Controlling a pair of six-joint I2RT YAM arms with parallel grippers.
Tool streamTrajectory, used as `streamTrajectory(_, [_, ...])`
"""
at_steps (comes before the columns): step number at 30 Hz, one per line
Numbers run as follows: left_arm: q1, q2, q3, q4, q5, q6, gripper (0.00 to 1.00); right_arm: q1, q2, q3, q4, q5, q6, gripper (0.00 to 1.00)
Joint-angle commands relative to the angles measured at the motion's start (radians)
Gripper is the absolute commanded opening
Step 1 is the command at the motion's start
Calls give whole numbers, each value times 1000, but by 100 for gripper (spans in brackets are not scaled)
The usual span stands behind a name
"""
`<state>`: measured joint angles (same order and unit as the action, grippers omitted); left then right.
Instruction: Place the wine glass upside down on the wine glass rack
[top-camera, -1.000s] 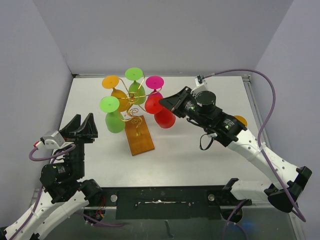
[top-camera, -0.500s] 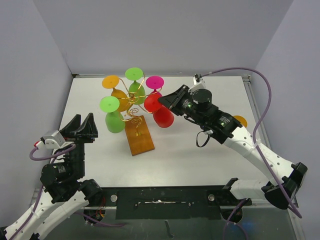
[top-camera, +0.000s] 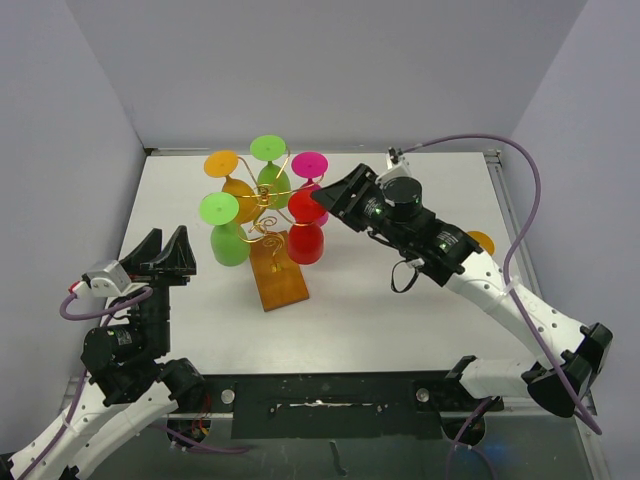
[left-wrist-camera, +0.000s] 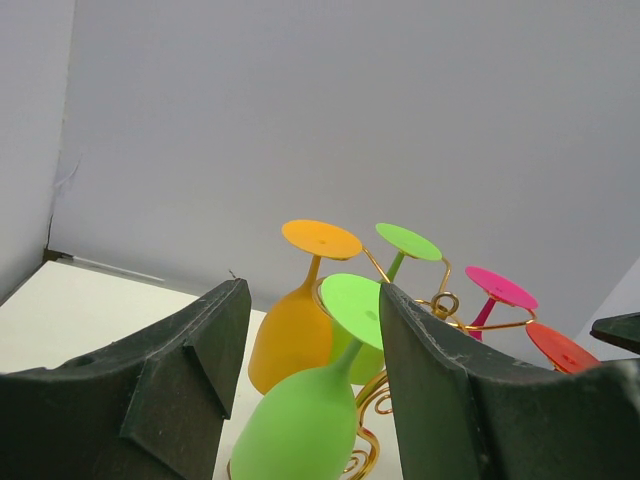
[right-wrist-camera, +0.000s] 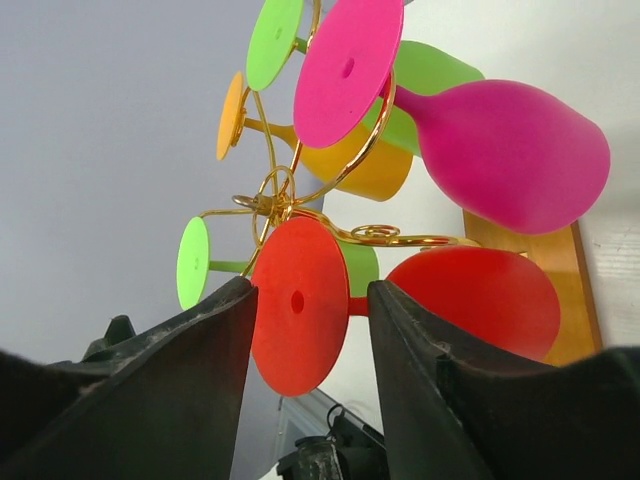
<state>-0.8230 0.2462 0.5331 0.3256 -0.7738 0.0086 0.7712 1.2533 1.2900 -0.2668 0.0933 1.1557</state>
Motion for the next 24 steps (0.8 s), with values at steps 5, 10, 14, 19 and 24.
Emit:
streamTrajectory(5, [-4, 15, 27, 34, 14, -15, 53, -19, -99, -24, 41, 67, -110, 66])
streamTrajectory(10, [-5, 18, 95, -59, 68, -62, 54, -30, -201, -82, -34, 266, -258, 73])
streamTrajectory(14, [-5, 32, 197, -216, 88, -73, 54, -49, -292, -123, -124, 431, -364, 76])
streamTrajectory(19, [-5, 45, 288, -374, 127, -65, 54, -114, -365, -163, -234, 555, -438, 78])
streamTrajectory(24, [-5, 40, 328, -468, 199, -47, 58, -201, -388, -192, -318, 574, -513, 78])
